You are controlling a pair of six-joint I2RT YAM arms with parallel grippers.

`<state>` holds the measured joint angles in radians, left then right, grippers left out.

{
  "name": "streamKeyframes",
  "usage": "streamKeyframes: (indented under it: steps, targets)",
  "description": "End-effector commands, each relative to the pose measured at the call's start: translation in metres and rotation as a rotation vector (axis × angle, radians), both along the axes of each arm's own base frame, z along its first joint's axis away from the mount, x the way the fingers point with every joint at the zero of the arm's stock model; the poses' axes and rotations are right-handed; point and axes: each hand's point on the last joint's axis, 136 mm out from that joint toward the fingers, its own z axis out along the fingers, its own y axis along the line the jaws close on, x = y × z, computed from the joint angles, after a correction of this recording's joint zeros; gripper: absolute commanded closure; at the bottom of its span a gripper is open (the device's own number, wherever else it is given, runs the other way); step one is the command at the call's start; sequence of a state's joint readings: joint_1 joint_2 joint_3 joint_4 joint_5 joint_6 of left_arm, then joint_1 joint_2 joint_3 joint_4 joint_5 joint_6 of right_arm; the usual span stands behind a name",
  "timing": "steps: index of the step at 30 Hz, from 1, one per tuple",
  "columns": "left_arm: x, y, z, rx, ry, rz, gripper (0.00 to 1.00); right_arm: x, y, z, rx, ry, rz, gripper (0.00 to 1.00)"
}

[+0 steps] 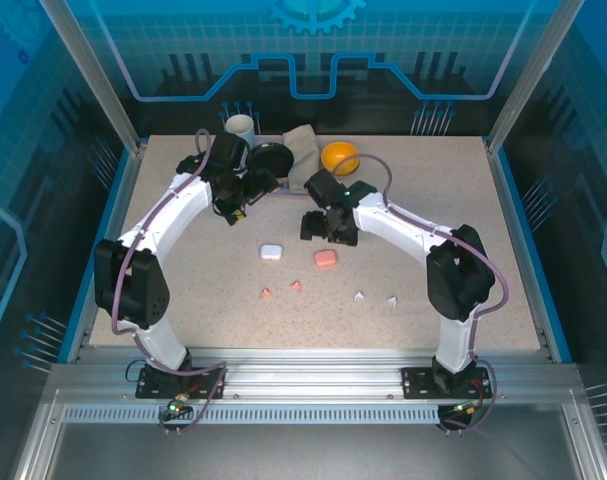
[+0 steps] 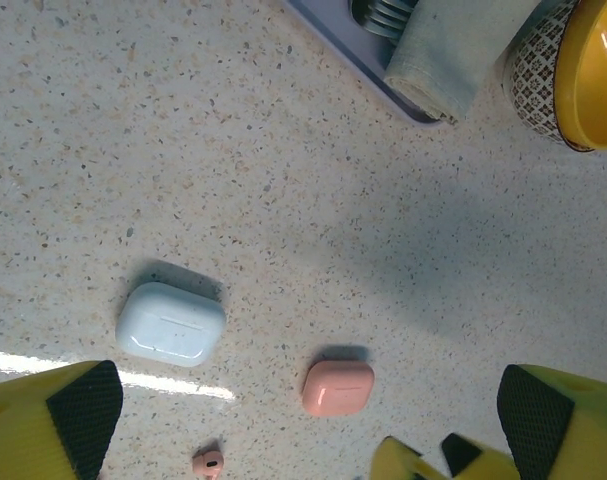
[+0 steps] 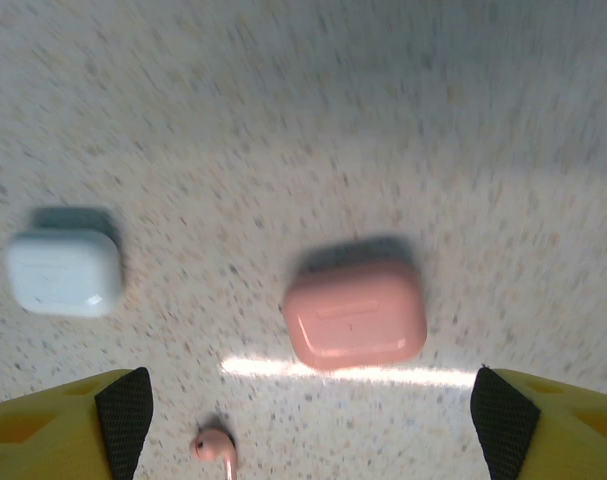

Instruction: Insert wireless bluetooth earbuds into charging case

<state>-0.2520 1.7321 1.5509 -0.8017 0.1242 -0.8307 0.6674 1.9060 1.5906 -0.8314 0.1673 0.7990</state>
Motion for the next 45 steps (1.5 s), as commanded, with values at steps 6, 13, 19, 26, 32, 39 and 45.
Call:
streamKeyframes:
  steps: [6,13,19,26,32,39,45]
  targets:
    - [-0.003,0.004,0.018,-0.019,-0.038,-0.011,0.01,-0.001,-0.008,-0.049,-0.249,0.124,0.177,0.12]
    - [-0.004,0.004,0.016,-0.019,-0.034,-0.008,0.01,-0.007,0.0,-0.071,-0.242,0.17,0.211,0.12]
    - [-0.004,0.003,0.016,-0.024,-0.035,-0.008,0.01,-0.015,0.002,-0.085,-0.246,0.199,0.215,0.13]
    - [-0.004,0.003,0.017,-0.03,-0.034,-0.006,0.01,-0.021,-0.001,-0.099,-0.243,0.225,0.192,0.16]
    - [-0.005,0.003,0.015,-0.032,-0.03,-0.005,0.01,-0.022,-0.004,-0.11,-0.241,0.243,0.168,0.2]
    - [-0.005,0.002,0.014,-0.037,-0.03,-0.003,0.01,-0.023,-0.006,-0.118,-0.227,0.26,0.143,0.23]
    - [-0.004,0.002,0.014,-0.04,-0.03,-0.003,0.01,-0.028,-0.009,-0.118,-0.224,0.276,0.122,0.27]
